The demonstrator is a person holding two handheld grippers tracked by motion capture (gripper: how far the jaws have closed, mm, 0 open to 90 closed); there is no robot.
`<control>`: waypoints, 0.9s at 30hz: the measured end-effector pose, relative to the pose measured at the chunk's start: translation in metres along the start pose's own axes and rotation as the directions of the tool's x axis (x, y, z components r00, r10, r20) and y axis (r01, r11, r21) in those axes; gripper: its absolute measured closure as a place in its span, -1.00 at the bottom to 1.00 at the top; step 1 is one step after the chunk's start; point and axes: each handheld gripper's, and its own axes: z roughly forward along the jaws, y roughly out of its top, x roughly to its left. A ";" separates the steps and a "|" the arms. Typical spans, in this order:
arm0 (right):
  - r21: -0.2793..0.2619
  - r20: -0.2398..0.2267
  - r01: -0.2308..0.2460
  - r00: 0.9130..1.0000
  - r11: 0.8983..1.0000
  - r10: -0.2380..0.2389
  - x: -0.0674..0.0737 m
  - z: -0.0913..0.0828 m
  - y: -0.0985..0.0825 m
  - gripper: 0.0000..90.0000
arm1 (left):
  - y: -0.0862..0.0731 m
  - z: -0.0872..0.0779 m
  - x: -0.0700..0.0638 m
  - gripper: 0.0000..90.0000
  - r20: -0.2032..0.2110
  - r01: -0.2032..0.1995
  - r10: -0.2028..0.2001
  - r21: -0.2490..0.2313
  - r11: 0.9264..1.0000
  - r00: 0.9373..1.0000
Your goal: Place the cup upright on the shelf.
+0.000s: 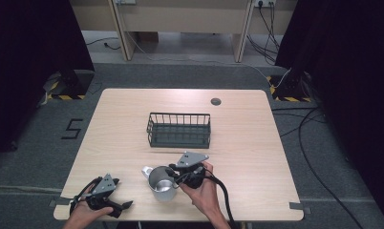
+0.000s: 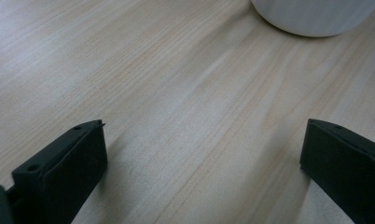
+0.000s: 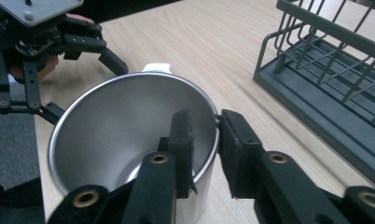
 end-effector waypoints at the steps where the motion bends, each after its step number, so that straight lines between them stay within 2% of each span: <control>1: 0.000 0.000 0.000 1.000 1.000 0.000 0.000 0.000 0.000 0.71 | 0.000 0.000 0.000 -1.00 0.000 0.000 0.000 0.000 1.000 1.000; 3: 0.011 -0.001 0.017 1.000 1.000 -0.017 -0.001 0.002 0.002 0.75 | 0.000 0.000 0.000 -1.00 0.000 0.000 0.000 0.000 1.000 1.000; 9: 0.027 -0.057 0.071 0.996 0.997 -0.069 -0.011 0.009 0.010 0.86 | 0.000 0.000 0.000 -1.00 0.000 0.000 0.000 0.000 1.000 1.000; 10: 0.027 -0.085 0.092 0.992 0.995 -0.090 -0.017 0.011 0.013 0.87 | 0.000 0.000 0.000 -1.00 0.000 0.000 0.000 0.000 1.000 1.000; 11: 0.027 -0.085 0.092 0.992 0.995 -0.090 -0.017 0.011 0.013 0.87 | 0.000 0.000 0.000 -1.00 0.000 0.000 0.000 0.000 1.000 1.000; 12: 0.020 -0.116 0.114 0.987 0.993 -0.111 -0.024 0.013 0.015 0.87 | 0.000 0.000 0.000 -1.00 0.000 0.000 0.000 0.000 1.000 1.000; 14: 0.019 -0.129 0.128 0.984 0.992 -0.124 -0.029 0.014 0.017 0.89 | 0.000 0.000 0.000 -1.00 0.000 -0.001 0.001 0.000 1.000 1.000; 17: 0.001 -0.157 0.123 0.980 0.992 -0.121 -0.037 0.013 0.019 0.86 | 0.000 0.000 0.000 -1.00 0.000 0.000 0.000 -0.001 1.000 1.000; 19: -0.008 -0.156 0.111 0.981 0.994 -0.111 -0.039 0.010 0.020 0.64 | 0.000 0.000 0.000 -1.00 0.000 0.000 0.000 -0.001 1.000 1.000; 21: -0.036 -0.155 0.090 0.983 0.995 -0.095 -0.037 0.006 0.019 0.31 | 0.000 0.000 0.000 -1.00 0.000 0.001 -0.001 -0.002 1.000 1.000; 22: -0.036 -0.155 0.090 0.983 0.995 -0.095 -0.037 0.006 0.019 0.31 | 0.000 0.000 0.000 -1.00 0.000 0.001 -0.001 -0.002 1.000 1.000; 23: -0.051 -0.149 0.082 0.985 0.995 -0.088 -0.035 0.004 0.018 0.12 | 0.000 0.000 0.000 -1.00 0.001 0.000 0.000 -0.001 1.000 1.000; 24: -0.087 -0.129 0.060 0.989 0.994 -0.071 -0.032 0.001 0.014 -0.17 | 0.000 0.000 0.000 -1.00 0.000 -0.001 0.001 -0.001 1.000 1.000; 25: -0.087 -0.129 0.060 0.989 0.994 -0.071 -0.032 0.001 0.014 -0.17 | 0.000 0.000 0.000 -1.00 0.000 0.001 -0.001 -0.001 1.000 1.000; 26: -0.124 -0.119 0.021 0.992 0.992 -0.036 -0.028 -0.003 0.008 -0.40 | 0.000 0.000 0.000 -1.00 0.000 0.000 0.000 -0.001 1.000 1.000; 27: -0.124 -0.119 0.021 0.992 0.992 -0.036 -0.028 -0.003 0.008 -0.40 | 0.000 0.000 0.000 -1.00 0.000 0.000 0.000 -0.001 1.000 1.000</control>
